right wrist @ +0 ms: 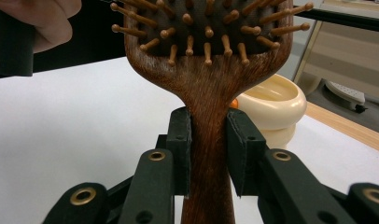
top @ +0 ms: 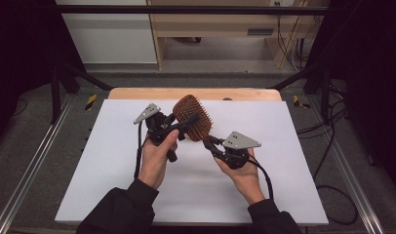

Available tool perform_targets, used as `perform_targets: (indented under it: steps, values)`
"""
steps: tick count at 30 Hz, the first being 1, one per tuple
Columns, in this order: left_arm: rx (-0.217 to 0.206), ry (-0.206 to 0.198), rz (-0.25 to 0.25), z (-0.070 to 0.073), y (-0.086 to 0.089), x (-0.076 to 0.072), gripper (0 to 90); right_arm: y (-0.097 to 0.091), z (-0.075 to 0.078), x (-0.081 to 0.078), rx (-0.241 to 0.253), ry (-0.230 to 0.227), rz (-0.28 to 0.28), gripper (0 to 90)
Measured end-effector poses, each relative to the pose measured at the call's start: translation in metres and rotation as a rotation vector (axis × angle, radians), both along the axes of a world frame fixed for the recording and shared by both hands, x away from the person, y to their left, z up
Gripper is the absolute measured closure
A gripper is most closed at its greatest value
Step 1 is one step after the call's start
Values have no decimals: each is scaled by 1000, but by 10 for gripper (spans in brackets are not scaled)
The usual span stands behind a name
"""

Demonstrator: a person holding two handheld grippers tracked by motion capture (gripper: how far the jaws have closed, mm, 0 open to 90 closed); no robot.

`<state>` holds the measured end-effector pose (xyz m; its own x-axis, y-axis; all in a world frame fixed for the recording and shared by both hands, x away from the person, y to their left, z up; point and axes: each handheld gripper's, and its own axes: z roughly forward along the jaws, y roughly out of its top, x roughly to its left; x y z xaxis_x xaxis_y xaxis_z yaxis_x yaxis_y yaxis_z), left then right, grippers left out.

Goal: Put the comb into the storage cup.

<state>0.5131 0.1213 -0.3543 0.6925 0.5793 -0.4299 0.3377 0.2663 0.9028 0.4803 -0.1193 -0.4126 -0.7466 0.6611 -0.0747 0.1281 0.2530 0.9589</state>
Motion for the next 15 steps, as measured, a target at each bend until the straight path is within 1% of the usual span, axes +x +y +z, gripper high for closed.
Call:
perform_targets:
  steps: [2, 7, 9, 10, 11, 15]
  values:
    - [-6, 4, 4, 1, 1, 0, 367, 1, 0, 0, 1, 1, 4, 729]
    - [-26, 29, 7, 0, 3, 1, 410, 3, -1, 0, 2, 1, 3, 729]
    - [-35, 32, 8, 0, 4, 1, 424, 3, -1, 0, 2, 2, 2, 728]
    - [-44, 37, 0, -1, 5, 2, 440, 3, -1, 0, 1, 2, 2, 728]
    - [-64, 43, -14, -1, 5, 2, 456, 4, -1, 0, 1, 3, 1, 728]
    - [-46, 46, -20, 1, 6, -1, 494, 5, -2, 0, -13, 0, -5, 726]
